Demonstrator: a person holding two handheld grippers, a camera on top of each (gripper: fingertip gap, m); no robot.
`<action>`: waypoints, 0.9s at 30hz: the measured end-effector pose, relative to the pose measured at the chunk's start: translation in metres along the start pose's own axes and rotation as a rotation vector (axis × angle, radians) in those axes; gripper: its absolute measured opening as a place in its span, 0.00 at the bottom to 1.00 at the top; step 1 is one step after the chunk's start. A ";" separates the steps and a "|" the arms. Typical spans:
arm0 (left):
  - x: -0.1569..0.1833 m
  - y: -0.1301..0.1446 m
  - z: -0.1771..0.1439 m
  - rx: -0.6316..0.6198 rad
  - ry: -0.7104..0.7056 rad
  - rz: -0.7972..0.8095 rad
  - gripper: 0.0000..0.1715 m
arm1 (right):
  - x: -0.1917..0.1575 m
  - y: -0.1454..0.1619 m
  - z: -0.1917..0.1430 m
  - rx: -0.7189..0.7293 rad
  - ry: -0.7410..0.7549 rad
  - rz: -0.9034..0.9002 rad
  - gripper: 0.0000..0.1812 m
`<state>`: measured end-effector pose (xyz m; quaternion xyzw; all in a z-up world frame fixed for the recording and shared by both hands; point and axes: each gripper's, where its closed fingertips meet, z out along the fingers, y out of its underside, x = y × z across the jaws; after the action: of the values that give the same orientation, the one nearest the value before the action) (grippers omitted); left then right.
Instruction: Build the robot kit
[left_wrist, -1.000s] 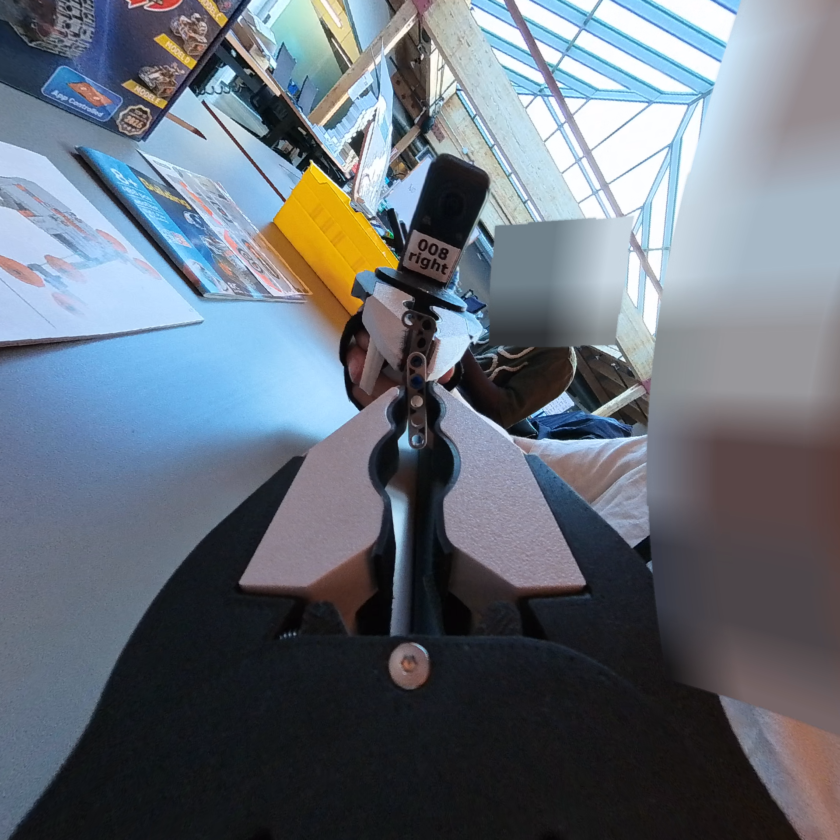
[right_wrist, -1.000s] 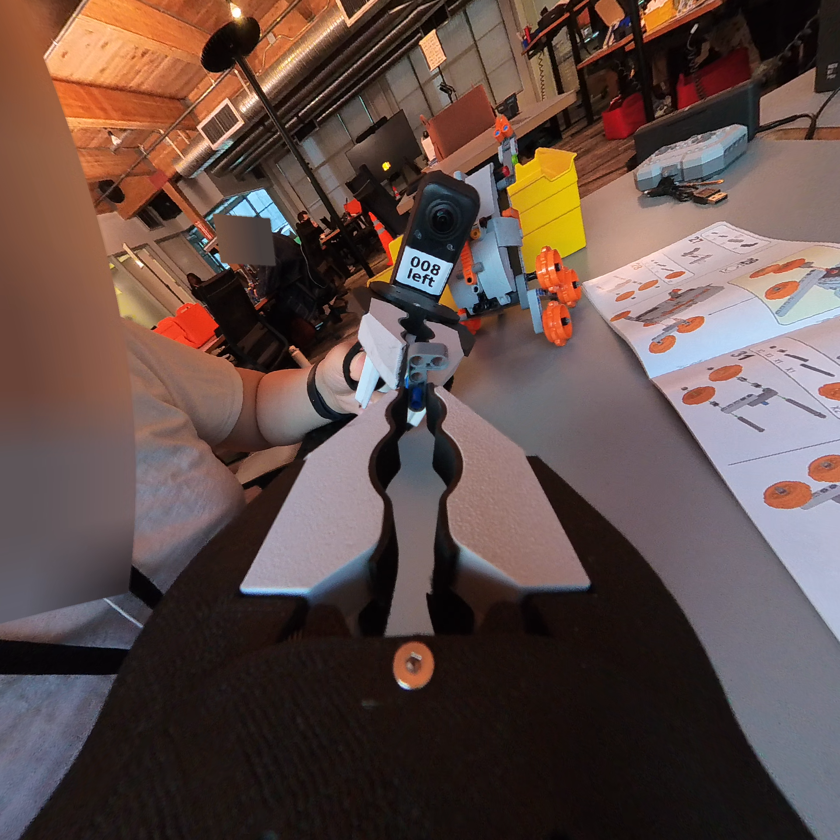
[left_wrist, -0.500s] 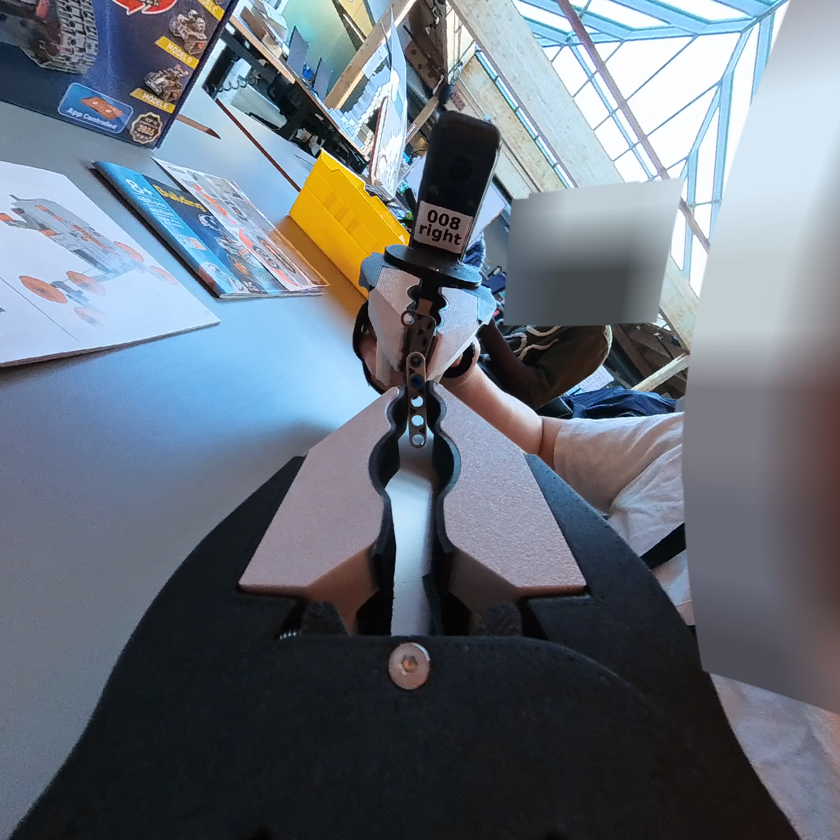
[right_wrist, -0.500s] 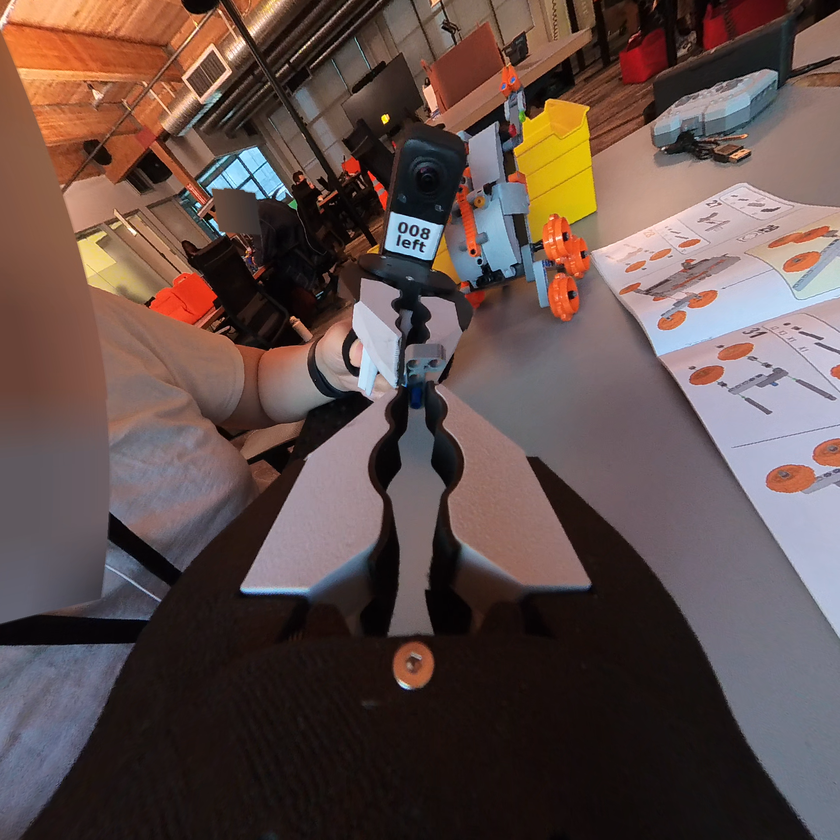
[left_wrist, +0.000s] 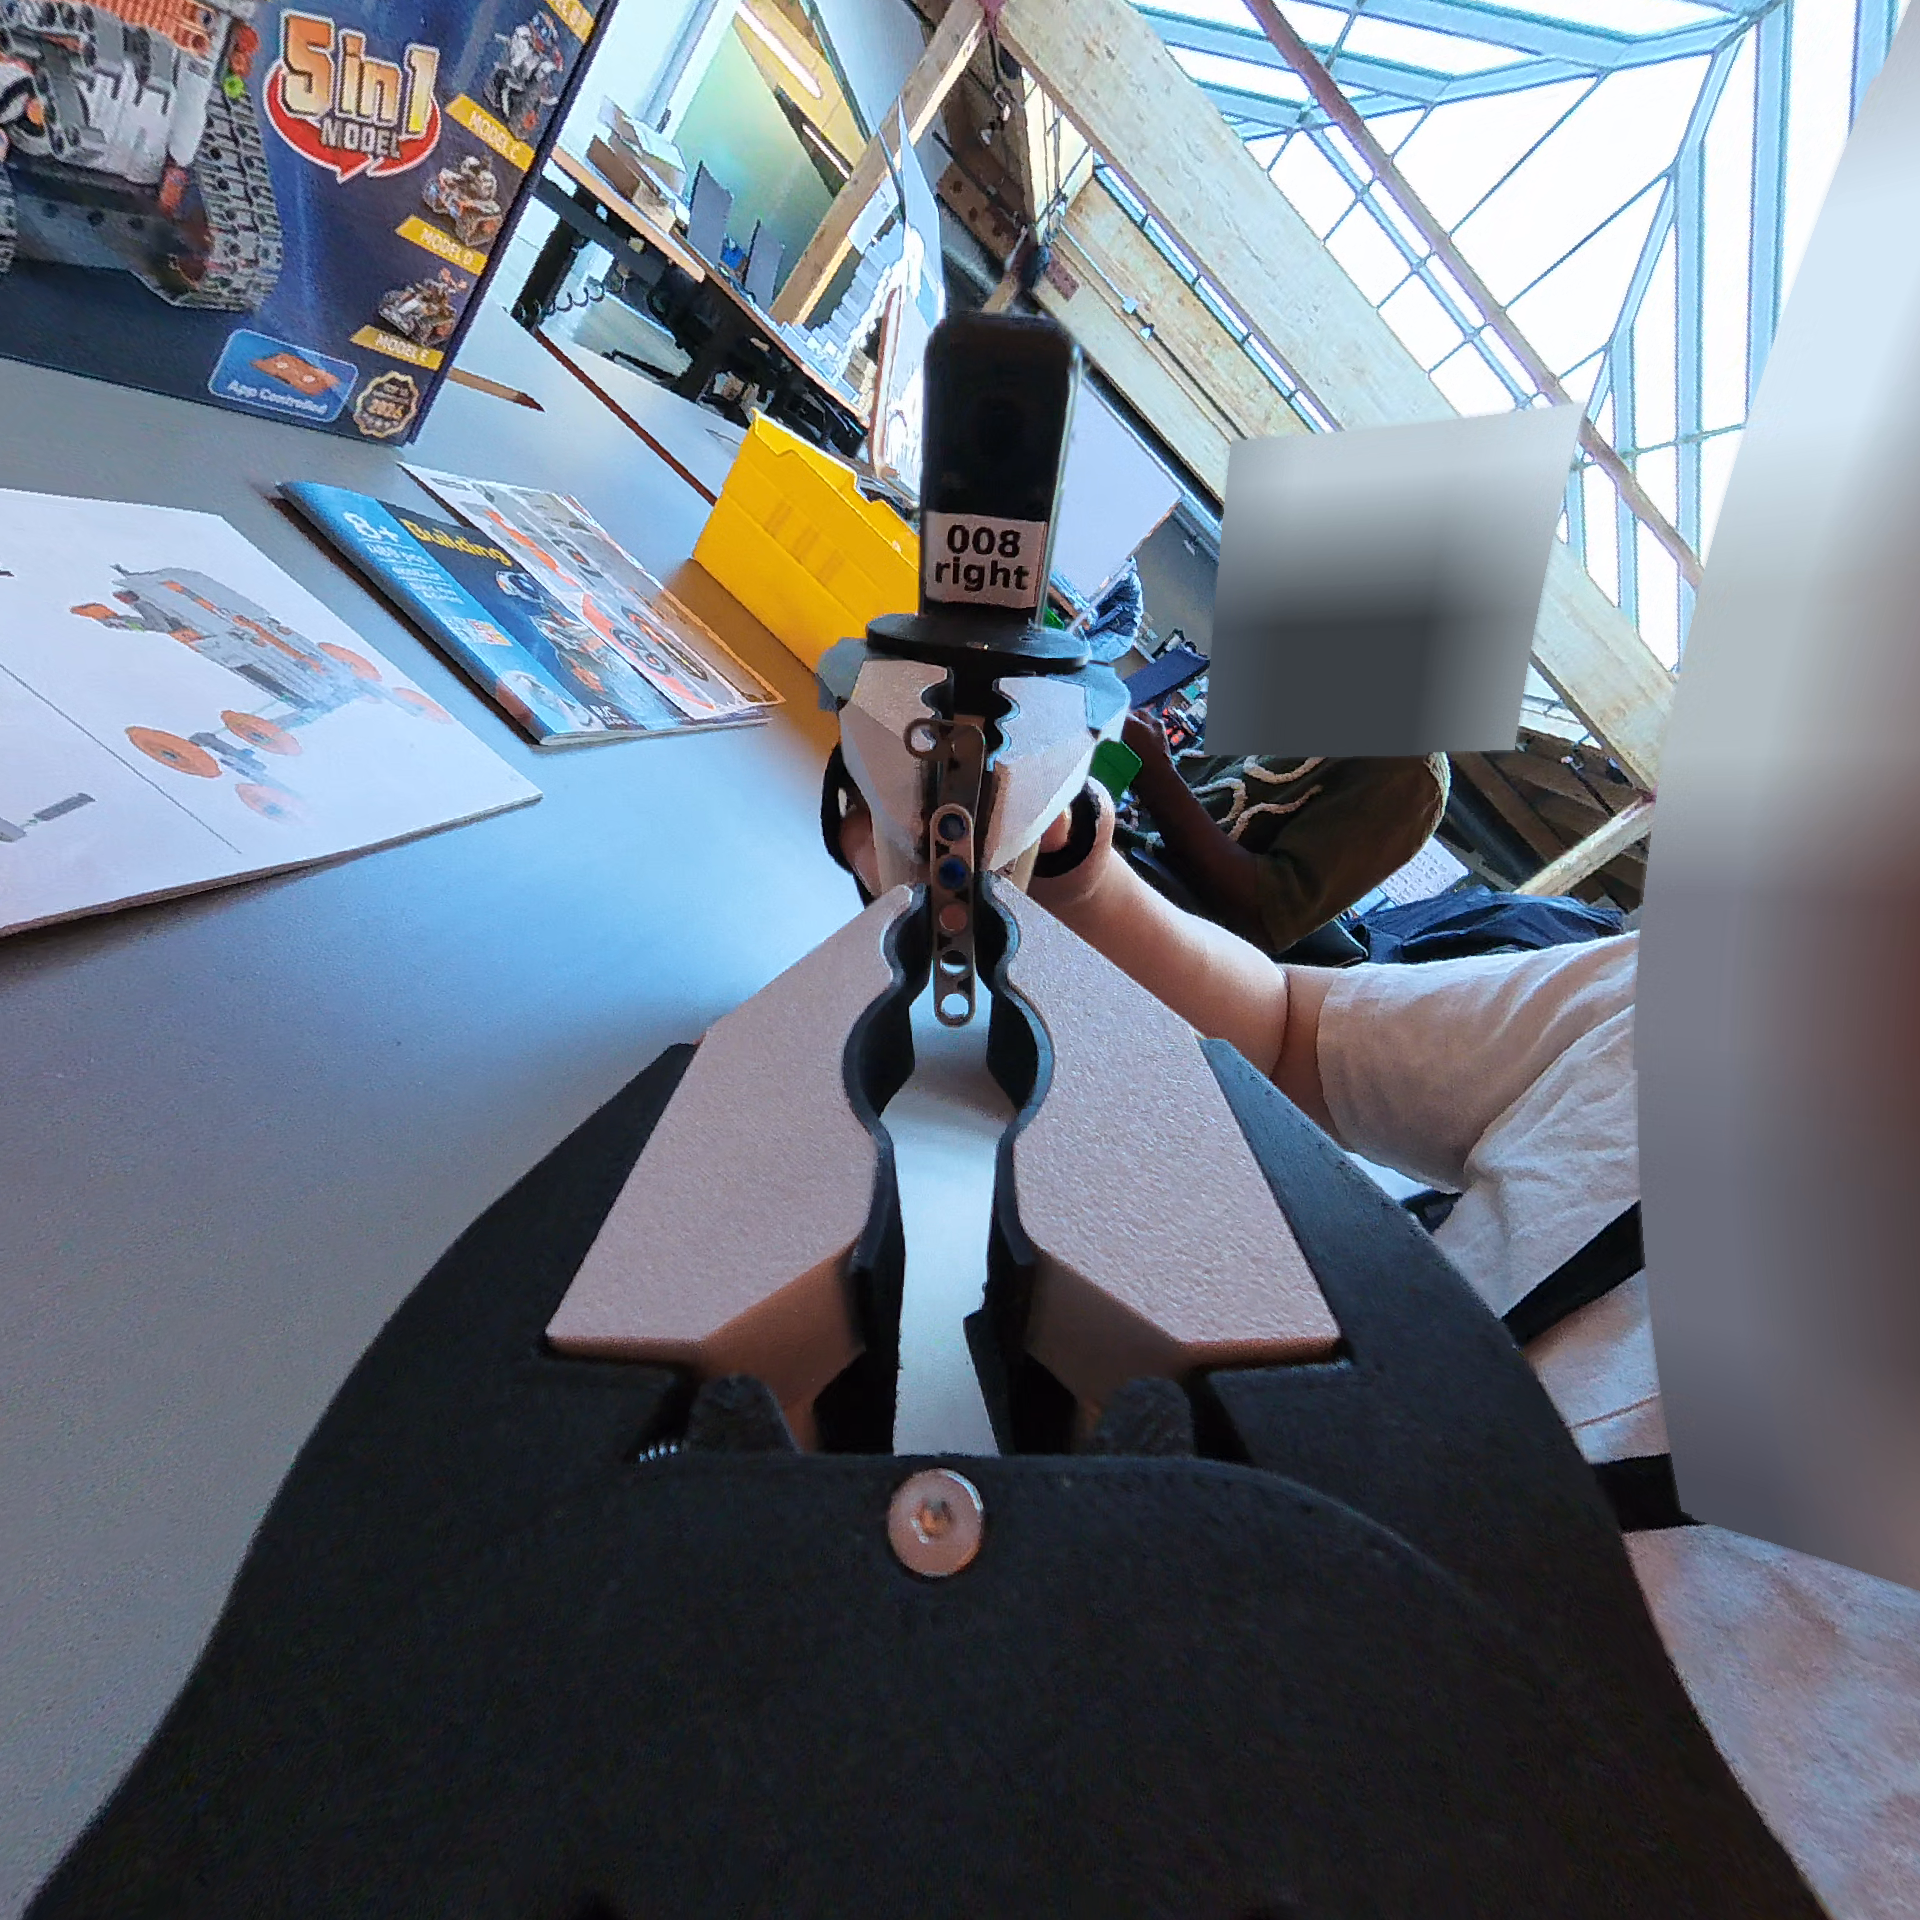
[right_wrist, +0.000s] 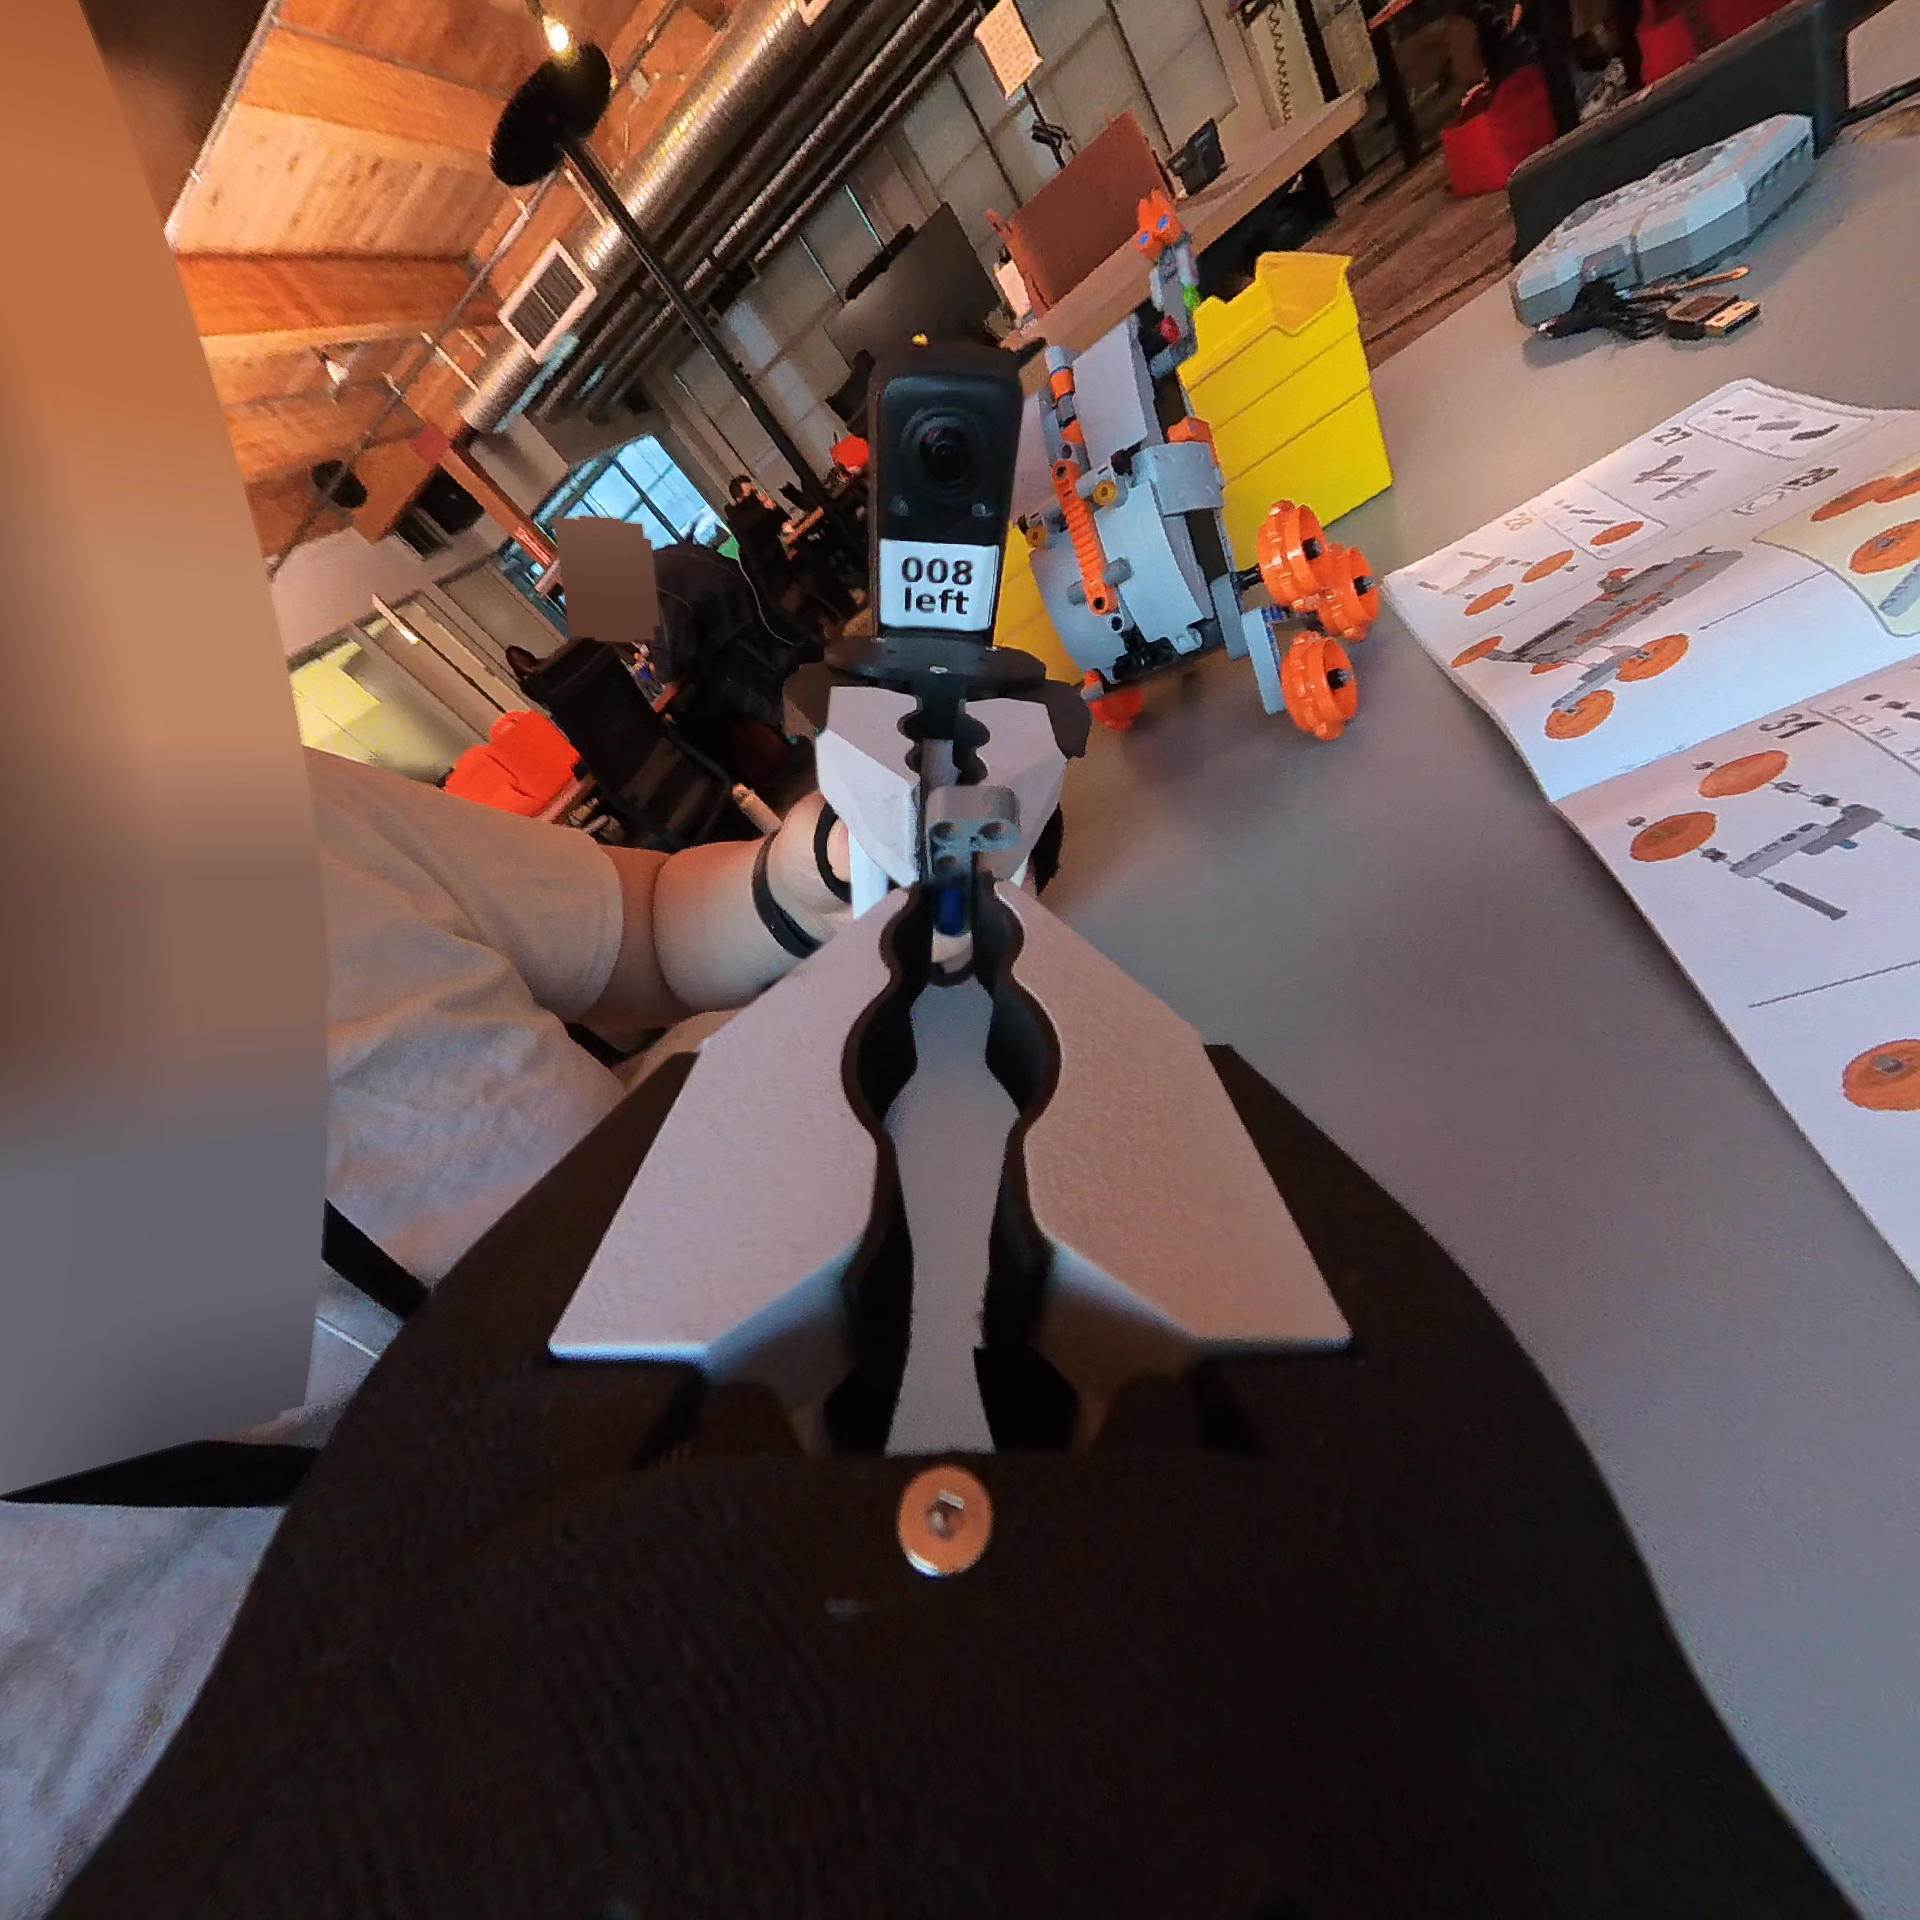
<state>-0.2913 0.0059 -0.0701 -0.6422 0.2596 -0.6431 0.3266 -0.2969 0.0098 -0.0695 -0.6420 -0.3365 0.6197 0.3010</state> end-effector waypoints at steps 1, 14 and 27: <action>0.000 -0.001 0.000 0.006 -0.006 0.016 0.03 | 0.000 -0.001 0.000 0.009 -0.009 0.017 0.04; 0.002 -0.007 -0.001 0.058 0.005 0.033 0.03 | -0.002 -0.008 0.001 0.111 -0.115 0.142 0.04; -0.001 -0.009 -0.002 0.073 -0.053 0.098 0.03 | 0.000 -0.010 0.003 0.135 -0.109 0.137 0.04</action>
<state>-0.2943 0.0123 -0.0636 -0.6329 0.2584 -0.6183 0.3878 -0.3003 0.0159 -0.0613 -0.6070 -0.2652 0.6942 0.2815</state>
